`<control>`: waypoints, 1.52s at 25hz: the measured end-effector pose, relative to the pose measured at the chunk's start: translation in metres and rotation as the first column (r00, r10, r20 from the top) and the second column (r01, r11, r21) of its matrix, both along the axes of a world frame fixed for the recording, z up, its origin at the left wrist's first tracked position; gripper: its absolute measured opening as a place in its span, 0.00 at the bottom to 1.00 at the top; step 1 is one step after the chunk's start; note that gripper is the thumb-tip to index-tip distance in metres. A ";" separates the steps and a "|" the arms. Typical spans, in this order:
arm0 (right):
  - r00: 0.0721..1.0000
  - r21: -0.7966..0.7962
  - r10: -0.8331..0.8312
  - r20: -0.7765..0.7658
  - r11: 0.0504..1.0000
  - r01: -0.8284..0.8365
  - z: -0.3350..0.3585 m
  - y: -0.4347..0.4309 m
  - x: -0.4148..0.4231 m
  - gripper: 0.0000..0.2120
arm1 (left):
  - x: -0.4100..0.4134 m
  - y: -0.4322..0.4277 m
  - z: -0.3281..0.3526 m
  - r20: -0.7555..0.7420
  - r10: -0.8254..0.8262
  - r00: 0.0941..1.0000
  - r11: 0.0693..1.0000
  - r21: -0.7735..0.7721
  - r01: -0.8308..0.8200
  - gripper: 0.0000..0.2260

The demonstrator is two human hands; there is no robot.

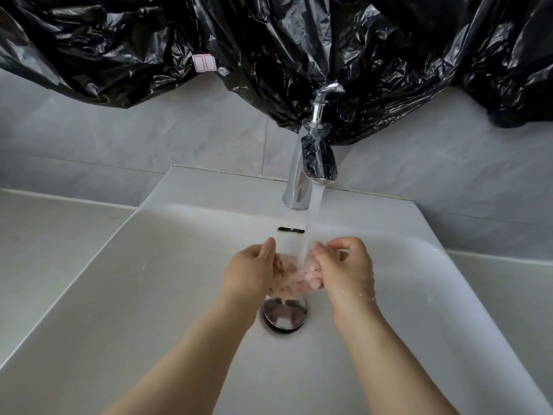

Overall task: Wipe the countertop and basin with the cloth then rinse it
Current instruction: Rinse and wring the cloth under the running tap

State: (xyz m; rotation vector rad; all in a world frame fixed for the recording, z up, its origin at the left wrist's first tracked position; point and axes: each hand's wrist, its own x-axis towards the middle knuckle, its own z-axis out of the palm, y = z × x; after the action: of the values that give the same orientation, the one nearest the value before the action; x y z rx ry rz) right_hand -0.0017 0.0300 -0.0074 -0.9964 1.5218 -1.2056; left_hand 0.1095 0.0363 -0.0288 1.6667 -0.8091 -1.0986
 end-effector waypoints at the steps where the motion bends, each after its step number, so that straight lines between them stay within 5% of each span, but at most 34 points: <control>1: 1.000 -0.051 -0.013 0.014 0.999 0.013 0.000 -0.001 -0.001 0.07 | 0.003 0.000 -0.001 -0.051 -0.035 0.998 0.999 -0.041 0.033 0.10; 5: 0.936 -0.066 0.188 0.298 0.982 -0.176 0.010 0.006 0.001 0.08 | -0.005 0.011 0.013 -0.450 -0.393 0.802 0.919 -0.204 0.336 0.13; 7: 0.990 -0.070 0.140 0.005 0.988 -0.139 0.010 0.005 -0.001 0.06 | -0.008 0.013 0.013 -0.444 -0.384 0.809 0.923 -0.183 0.338 0.13; 10: 0.913 -0.164 0.031 -0.406 0.981 -0.106 0.016 0.008 -0.007 0.08 | -0.004 0.011 0.012 -0.518 -0.281 0.808 0.960 -0.136 0.247 0.15; 13: 0.902 -0.332 -0.090 -0.421 0.941 -0.061 0.025 0.010 -0.012 0.10 | -0.003 0.011 0.014 -0.596 -0.305 0.743 0.952 -0.189 0.239 0.14; 17: 0.901 -0.660 -0.113 -0.419 0.719 -0.217 0.081 -0.007 -0.003 0.20 | -0.009 0.015 0.023 -0.533 -0.267 0.803 0.963 -0.179 0.202 0.05; 20: 0.784 -0.614 -0.062 -0.618 0.661 -0.432 0.116 -0.032 0.010 0.24 | -0.002 0.015 0.027 -0.529 -0.257 0.809 0.964 -0.199 0.176 0.04; 24: 0.794 -0.770 -0.254 -0.552 0.521 -0.369 0.096 -0.024 0.006 0.15 | 0.006 0.012 0.024 -0.528 -0.220 0.820 0.970 -0.206 0.128 0.05; 26: 0.873 -0.746 -0.199 -0.444 0.623 -0.237 0.065 -0.009 -0.001 0.17 | 0.006 0.012 0.027 -0.549 -0.217 0.807 0.969 -0.219 0.112 0.04; 29: 0.978 -0.408 0.013 -0.208 0.908 -0.099 0.015 0.014 0.001 0.13 | 0.005 0.013 0.033 -0.643 -0.183 0.744 0.977 -0.203 0.065 0.04; 32: 0.958 -0.216 0.268 -0.098 0.934 -0.283 -0.008 0.024 0.014 0.13 | -0.003 0.015 0.033 -0.648 -0.183 0.740 0.978 -0.195 0.071 0.08; 35: 0.953 -0.221 0.218 -0.212 0.939 -0.264 -0.007 0.026 0.020 0.07 | -0.018 0.020 0.025 -0.331 -0.184 0.926 0.977 -0.167 0.134 0.12; 38: 0.940 -0.155 0.213 -0.266 0.953 -0.260 -0.011 0.024 0.023 0.11 | -0.023 0.022 0.023 -0.388 -0.168 0.906 0.986 -0.086 0.146 0.20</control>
State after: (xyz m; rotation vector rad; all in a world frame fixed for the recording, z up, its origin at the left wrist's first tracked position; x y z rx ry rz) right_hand 0.0210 0.0540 -0.0181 -1.4597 1.4412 -1.0968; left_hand 0.0868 0.0582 -0.0058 1.2873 -0.7095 -1.4535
